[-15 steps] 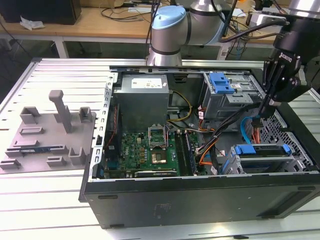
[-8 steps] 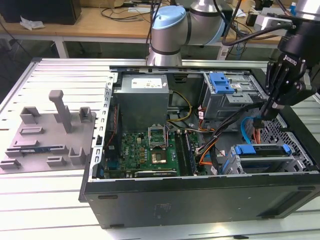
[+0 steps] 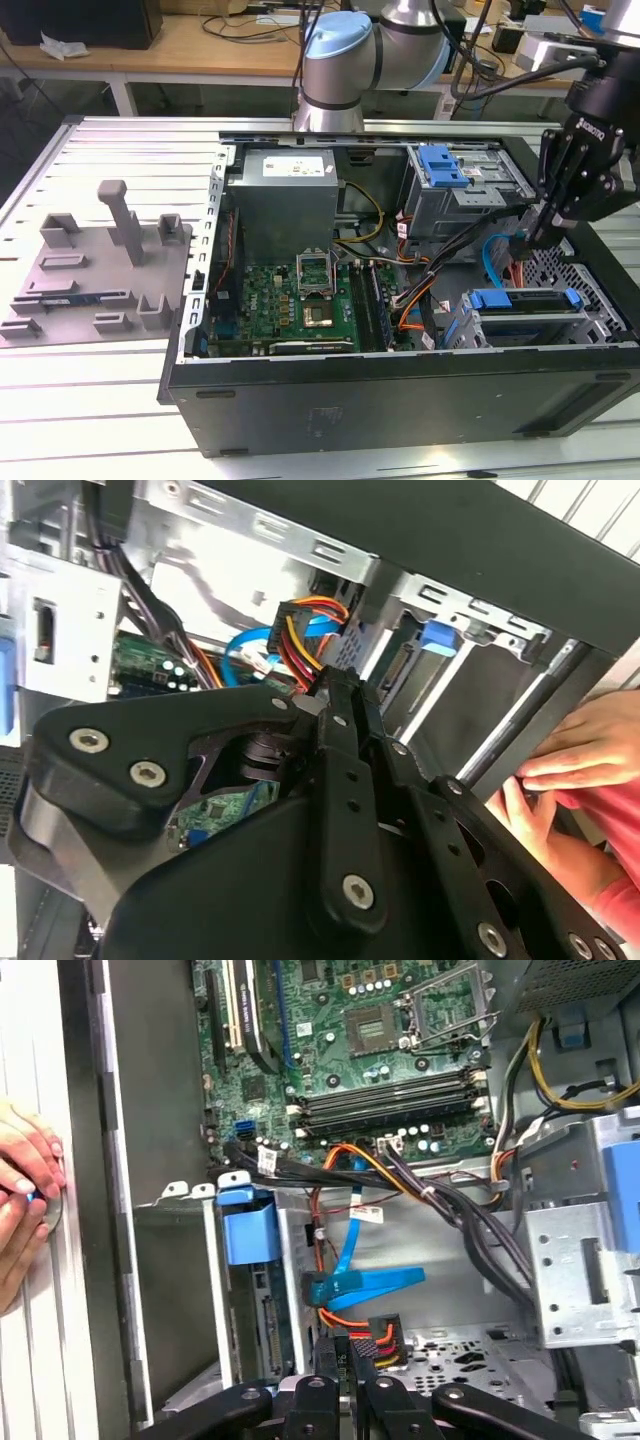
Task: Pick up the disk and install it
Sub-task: 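Insert the first disk wire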
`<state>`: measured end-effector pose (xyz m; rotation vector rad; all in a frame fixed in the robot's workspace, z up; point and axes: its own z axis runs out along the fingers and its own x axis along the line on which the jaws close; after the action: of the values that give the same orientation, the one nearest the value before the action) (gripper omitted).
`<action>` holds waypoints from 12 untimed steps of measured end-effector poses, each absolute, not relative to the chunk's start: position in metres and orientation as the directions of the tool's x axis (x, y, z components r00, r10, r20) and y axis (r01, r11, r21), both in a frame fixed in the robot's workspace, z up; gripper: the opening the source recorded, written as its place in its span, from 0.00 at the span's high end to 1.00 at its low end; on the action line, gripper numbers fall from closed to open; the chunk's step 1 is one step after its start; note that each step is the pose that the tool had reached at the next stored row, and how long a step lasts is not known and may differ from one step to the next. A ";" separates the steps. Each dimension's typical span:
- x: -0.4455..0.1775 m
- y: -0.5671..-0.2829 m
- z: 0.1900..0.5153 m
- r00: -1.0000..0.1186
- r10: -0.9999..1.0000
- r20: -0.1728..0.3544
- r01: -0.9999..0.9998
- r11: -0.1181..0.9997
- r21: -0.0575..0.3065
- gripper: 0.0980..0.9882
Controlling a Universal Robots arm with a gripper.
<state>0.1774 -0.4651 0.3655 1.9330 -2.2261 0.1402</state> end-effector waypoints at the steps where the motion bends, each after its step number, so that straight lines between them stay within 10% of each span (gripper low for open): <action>1: 0.177 -0.468 0.366 -0.132 -0.970 0.204 -0.988 0.145 0.053 0.92; 12: 0.180 -0.482 0.365 -0.115 -0.975 0.193 -0.990 0.127 0.055 0.92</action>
<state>0.1803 -0.4817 0.3649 1.9586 -2.2148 0.1289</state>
